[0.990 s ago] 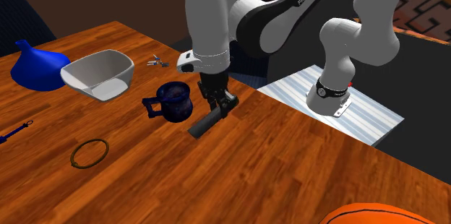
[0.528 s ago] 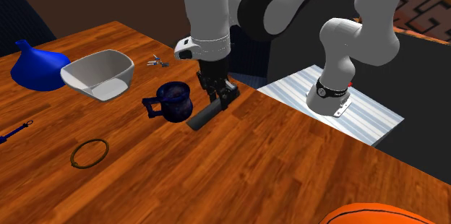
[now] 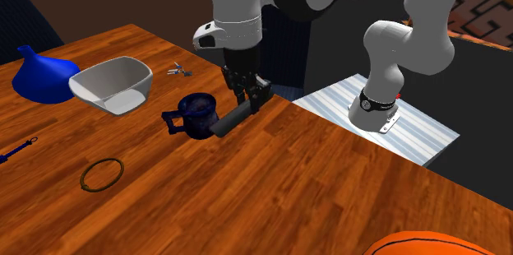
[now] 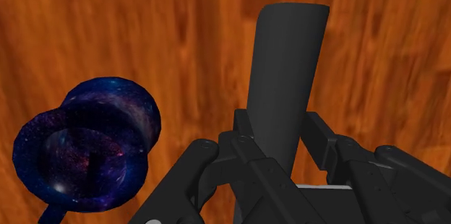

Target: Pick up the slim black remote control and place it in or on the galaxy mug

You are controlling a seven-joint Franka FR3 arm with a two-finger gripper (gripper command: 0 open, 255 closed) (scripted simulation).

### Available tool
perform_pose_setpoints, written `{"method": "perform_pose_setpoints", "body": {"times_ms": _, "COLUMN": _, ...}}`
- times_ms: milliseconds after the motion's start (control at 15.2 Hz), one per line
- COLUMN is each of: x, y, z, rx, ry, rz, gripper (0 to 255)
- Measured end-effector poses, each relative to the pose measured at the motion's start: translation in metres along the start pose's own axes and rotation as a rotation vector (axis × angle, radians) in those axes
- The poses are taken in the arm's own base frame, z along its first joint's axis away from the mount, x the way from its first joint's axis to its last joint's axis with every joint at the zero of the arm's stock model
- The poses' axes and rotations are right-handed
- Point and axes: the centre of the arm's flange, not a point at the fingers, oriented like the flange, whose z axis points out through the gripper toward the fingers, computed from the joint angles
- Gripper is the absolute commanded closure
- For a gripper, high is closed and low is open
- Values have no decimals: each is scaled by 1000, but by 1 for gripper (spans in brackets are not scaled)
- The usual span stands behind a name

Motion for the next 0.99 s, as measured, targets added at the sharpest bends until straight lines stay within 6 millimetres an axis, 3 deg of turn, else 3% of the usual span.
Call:
{"method": "perform_pose_setpoints", "body": {"times_ms": 462, "x": 2, "y": 3, "z": -34, "rx": 0, "ry": 0, "rz": 0, "gripper": 255}}
{"method": "perform_pose_setpoints", "body": {"times_ms": 792, "x": 24, "y": 54, "z": -38, "rx": 1, "ry": 0, "rz": 2, "gripper": 255}}
{"method": "perform_pose_setpoints", "body": {"times_ms": 990, "x": 38, "y": 95, "z": -40, "rx": 1, "ry": 0, "rz": 1, "gripper": 255}}
